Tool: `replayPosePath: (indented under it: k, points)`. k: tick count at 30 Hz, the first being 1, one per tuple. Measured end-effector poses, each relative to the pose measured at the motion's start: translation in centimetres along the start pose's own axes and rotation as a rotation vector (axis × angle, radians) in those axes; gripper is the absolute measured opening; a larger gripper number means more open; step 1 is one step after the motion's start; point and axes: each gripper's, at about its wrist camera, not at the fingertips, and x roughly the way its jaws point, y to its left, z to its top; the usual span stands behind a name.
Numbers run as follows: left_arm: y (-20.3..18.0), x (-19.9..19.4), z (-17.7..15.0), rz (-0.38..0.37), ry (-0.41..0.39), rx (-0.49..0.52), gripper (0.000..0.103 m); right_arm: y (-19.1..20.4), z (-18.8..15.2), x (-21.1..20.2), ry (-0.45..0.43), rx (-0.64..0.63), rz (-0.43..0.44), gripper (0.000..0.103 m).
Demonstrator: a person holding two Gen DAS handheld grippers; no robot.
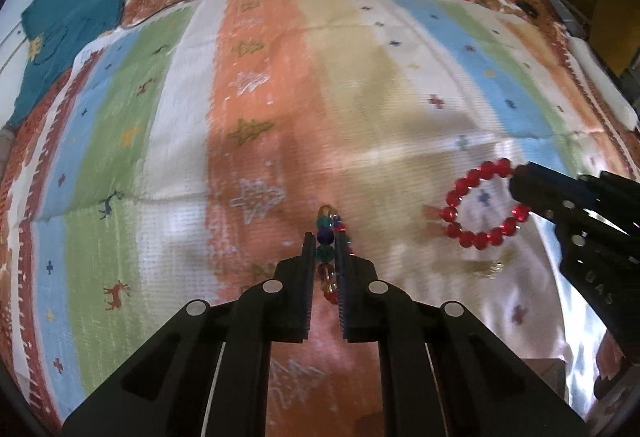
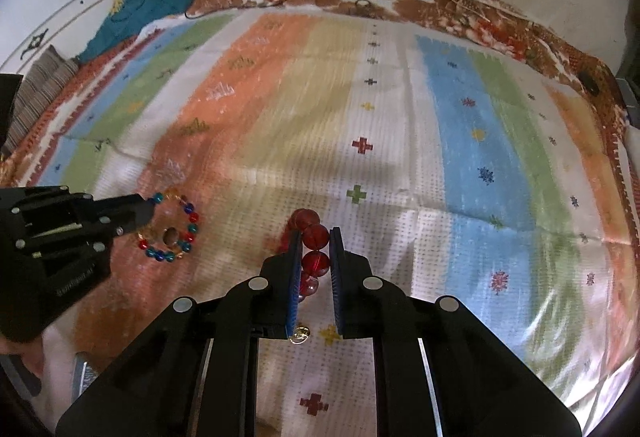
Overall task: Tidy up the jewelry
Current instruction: 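Lift both held bracelets and carry them over the silver tin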
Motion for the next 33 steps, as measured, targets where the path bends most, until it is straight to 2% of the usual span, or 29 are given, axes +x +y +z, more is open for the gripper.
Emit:
replayPosePath:
  k: [7, 18, 33]
  points:
    - [-1.1, -1.8, 0.4, -0.029, -0.035, 0.012, 0.009, -0.4, -0.1, -1.2, -0.021, 0.020, 0.005, 0.014]
    - [-1.6, -4.2, -0.7, -0.027, -0.054, 0.030, 0.009, -0.4, -0.8, -3.6, -0.059, 0.034, 0.012, 0.014]
    - [-1.9, -9.7, -2.1, -0.076, -0.117, 0.012, 0.009, 0.7, -1.4, -8.6, -0.143, 0.018, 0.036, 0.014]
